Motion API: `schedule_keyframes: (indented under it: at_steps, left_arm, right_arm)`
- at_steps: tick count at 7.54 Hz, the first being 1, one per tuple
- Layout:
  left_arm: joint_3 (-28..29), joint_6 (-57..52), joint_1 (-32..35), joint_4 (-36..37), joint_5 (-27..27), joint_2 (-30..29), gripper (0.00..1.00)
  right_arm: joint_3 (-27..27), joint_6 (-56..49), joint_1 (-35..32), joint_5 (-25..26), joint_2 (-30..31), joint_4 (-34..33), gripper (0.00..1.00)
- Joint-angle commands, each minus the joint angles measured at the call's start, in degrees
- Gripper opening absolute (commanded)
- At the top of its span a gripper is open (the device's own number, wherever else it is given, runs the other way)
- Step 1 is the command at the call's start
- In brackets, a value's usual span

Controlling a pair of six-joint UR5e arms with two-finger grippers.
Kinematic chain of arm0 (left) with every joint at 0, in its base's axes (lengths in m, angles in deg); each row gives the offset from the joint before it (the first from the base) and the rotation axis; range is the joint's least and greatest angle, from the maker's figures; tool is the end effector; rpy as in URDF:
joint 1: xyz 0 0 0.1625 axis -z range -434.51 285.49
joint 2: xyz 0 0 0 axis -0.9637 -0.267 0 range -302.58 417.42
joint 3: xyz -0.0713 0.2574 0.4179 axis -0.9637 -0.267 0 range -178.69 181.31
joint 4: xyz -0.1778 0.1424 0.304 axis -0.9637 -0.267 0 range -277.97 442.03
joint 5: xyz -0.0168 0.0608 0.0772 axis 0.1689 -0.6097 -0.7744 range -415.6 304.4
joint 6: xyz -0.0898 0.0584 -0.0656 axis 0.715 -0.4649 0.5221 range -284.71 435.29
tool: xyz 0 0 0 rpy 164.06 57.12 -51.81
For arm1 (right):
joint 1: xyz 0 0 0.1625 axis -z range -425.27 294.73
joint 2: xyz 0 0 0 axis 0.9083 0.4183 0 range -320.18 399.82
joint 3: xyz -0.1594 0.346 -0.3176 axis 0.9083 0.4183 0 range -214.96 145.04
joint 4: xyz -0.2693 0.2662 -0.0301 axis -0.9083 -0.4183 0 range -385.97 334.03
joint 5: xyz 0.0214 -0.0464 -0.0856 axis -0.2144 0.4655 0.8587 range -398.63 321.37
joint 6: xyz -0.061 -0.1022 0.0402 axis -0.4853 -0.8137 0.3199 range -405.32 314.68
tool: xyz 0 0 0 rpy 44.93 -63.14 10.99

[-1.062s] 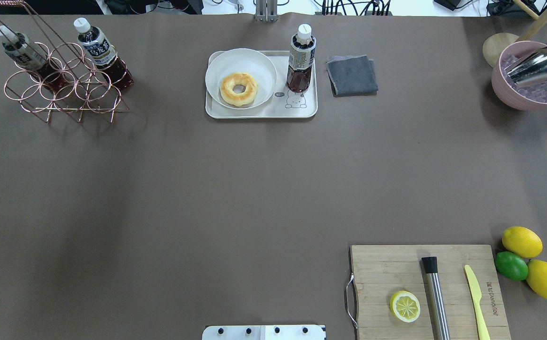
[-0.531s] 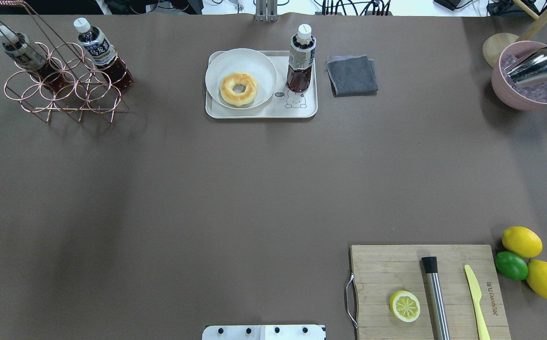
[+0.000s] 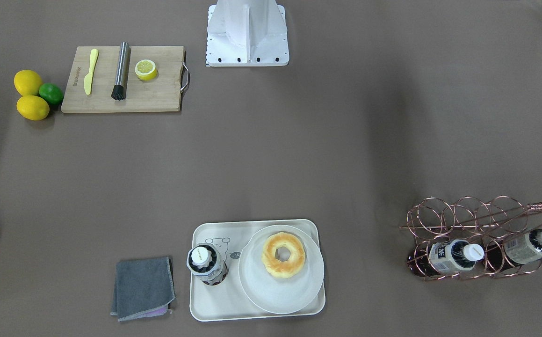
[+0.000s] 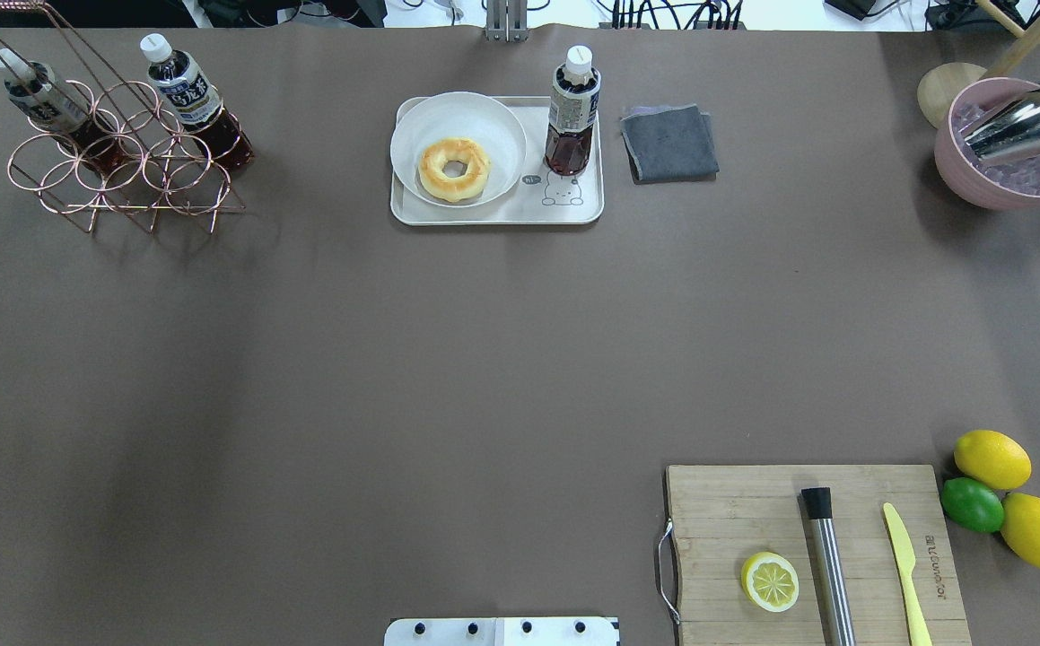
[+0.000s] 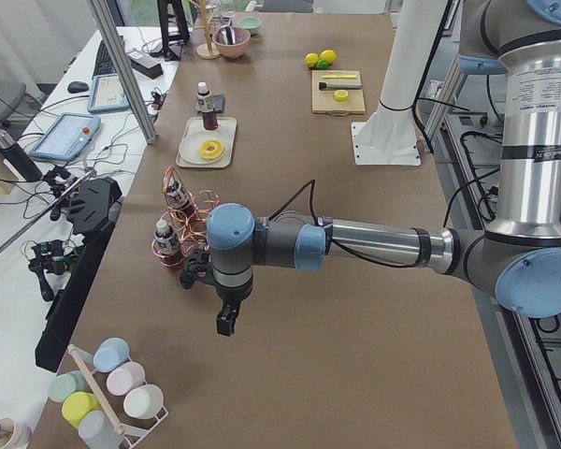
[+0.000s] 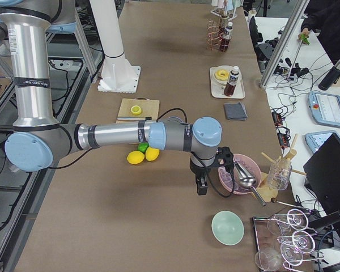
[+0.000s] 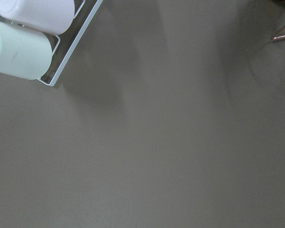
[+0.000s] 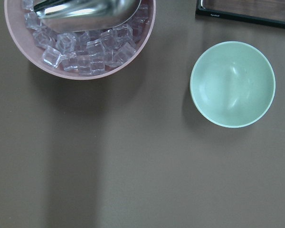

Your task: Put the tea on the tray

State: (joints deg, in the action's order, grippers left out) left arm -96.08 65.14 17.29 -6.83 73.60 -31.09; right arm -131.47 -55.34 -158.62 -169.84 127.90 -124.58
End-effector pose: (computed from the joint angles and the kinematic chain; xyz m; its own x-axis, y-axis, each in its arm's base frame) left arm -0.0679 -0.4464 0.7105 0.7696 0.2030 -0.6054 -0.1060 0.9756 0.1924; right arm 0.0777 -0.4641 0.7009 0.7496 -0.1284 0.6494 0.0732 0.9911 0.1115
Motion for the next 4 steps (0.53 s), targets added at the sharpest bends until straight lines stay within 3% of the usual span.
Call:
schedule_keyframes:
  at_steps: [1,4]
  left_arm:
    - [-0.3,0.0,0.0,0.0,0.0,0.0,0.98]
    - [-0.2,0.0,0.0,-0.2,1.4,-0.2,0.98]
  right_arm:
    - [0.0,0.0,0.0,0.0,0.0,0.0,1.00]
    - [-0.1,0.0,0.0,0.0,0.0,-0.1,1.00]
